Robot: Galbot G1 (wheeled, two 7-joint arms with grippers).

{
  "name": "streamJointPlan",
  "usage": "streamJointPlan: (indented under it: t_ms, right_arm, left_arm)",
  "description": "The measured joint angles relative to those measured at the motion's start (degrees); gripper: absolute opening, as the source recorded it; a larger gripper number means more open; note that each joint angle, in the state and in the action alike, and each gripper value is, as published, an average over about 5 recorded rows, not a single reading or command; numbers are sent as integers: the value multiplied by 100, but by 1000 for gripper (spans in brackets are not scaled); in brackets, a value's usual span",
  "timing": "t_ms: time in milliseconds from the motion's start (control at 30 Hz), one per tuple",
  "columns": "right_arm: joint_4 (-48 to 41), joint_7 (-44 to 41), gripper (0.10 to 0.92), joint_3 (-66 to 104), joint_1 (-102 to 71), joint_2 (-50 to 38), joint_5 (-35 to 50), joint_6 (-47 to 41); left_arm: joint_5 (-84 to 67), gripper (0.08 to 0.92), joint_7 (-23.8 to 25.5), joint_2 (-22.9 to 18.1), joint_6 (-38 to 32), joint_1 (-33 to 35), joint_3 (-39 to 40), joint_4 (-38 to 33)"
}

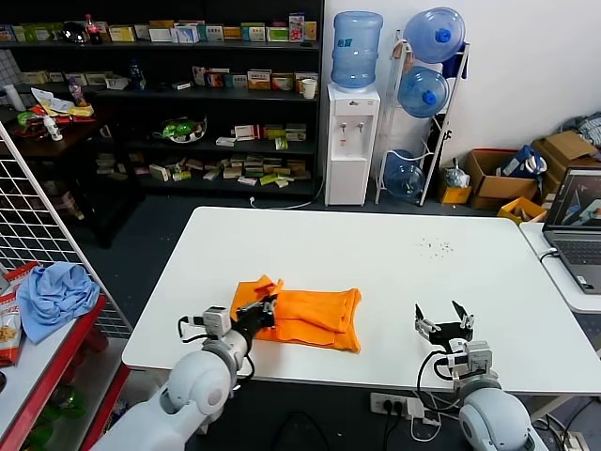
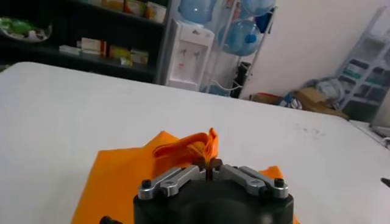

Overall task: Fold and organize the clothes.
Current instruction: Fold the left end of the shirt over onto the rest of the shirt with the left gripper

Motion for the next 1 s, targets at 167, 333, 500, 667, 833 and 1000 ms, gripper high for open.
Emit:
streamJointPlan:
  t_ms: [167,333,500,667,833,1000]
  right_arm:
    - [-33,-2,823,74,-19,65,-48,43]
    - [-92,-7,823,89,12,98,-62,75]
    - [-168,-9,823,65,80,102,-62,84]
    - [-218,-7,823,1,157,108,-72,81]
    - [-221,-1,823,-67,206,105,-86,67]
    - [-210,3,823,-110,210,78,-91,58]
  left_arm:
    - [90,109,0,-448,-27,-222,396,256]
    - [214,110,24,-852,-68,-370,730,574]
    - [328,193,56,-1205,-148,-459,977,879]
    - [391,340,118,-1518,-477,-529,1078,1133]
    - [411,478,186,-1699,-874,-539,1123,1252]
    - [467,625,228,-1679,-1108,-460,1146,1203]
